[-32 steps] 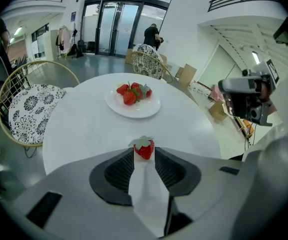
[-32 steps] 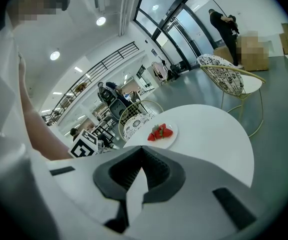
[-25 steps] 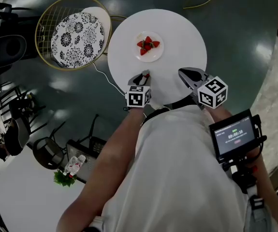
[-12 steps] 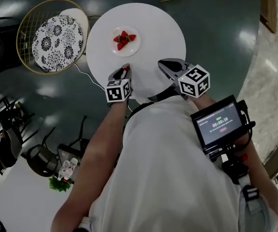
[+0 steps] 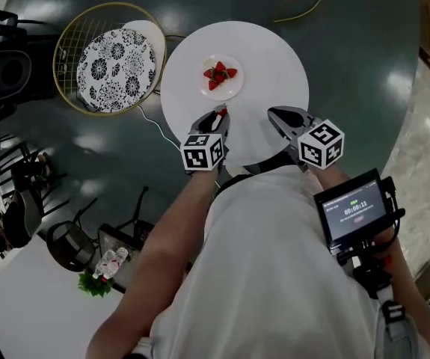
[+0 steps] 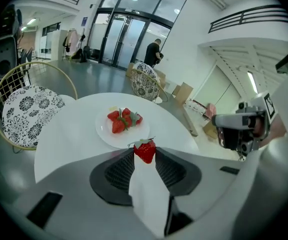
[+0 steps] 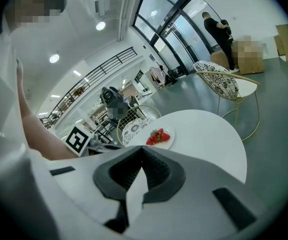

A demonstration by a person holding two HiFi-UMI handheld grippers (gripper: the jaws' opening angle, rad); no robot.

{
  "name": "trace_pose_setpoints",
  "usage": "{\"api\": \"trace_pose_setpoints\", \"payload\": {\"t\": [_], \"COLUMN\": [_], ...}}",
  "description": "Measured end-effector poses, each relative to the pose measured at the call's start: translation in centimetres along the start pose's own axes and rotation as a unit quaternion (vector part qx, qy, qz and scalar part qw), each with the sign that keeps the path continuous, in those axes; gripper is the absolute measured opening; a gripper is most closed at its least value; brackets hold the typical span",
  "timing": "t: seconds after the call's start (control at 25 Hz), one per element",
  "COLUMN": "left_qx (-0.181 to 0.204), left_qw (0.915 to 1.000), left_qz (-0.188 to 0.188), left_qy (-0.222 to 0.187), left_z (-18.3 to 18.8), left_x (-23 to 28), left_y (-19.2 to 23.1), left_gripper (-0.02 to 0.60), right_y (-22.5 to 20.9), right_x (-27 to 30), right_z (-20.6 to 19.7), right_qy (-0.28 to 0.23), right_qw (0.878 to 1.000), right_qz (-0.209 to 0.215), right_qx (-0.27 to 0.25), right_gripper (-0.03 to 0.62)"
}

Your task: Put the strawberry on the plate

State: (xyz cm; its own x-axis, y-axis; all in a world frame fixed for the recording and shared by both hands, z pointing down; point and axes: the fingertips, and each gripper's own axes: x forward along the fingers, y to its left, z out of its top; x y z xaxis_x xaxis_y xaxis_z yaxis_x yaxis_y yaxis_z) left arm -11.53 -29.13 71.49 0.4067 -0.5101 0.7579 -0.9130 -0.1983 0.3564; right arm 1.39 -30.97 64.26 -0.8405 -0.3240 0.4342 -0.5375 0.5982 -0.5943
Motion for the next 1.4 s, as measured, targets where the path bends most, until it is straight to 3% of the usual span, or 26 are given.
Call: {"api": "trace_pose_setpoints", "payload": {"t": [0.2, 0.44, 1.04, 1.4], "left_qx": [-0.02, -0.017, -0.029, -0.016], "left_qw": [0.9998, 0.9997, 0.9985, 0.9994], "left_qz": [-0.003, -0.016, 0.028, 0.02], "left_qy": [-0.009, 0.011, 0.037, 0.023], "left_z": [1.3, 2.2, 1.8, 1.9], "left_x": [0.7, 2.9, 6.3, 6.2], "left_y": [0.6, 0.5, 2.4, 1.9], "left_gripper": [0.115, 0.115, 0.115, 0.115], "right_y": [-0.5, -0.8, -2.3, -2.1], "right_x": [-0.2, -0.5, -1.6, -1.7], "right_z": [0.0, -0.4, -0.7, -0.7], "right_qy": [-0.003, -0.008, -0.021, -0.021], "right_qw": [1.0, 0.999, 0.997, 0.997], "right_qz": [-0.006, -0.012, -0.038, -0.038], "right_qx": [0.005, 0.029, 0.057, 0.056], "right_gripper": [0.006, 0.006, 0.006, 0.006]}}
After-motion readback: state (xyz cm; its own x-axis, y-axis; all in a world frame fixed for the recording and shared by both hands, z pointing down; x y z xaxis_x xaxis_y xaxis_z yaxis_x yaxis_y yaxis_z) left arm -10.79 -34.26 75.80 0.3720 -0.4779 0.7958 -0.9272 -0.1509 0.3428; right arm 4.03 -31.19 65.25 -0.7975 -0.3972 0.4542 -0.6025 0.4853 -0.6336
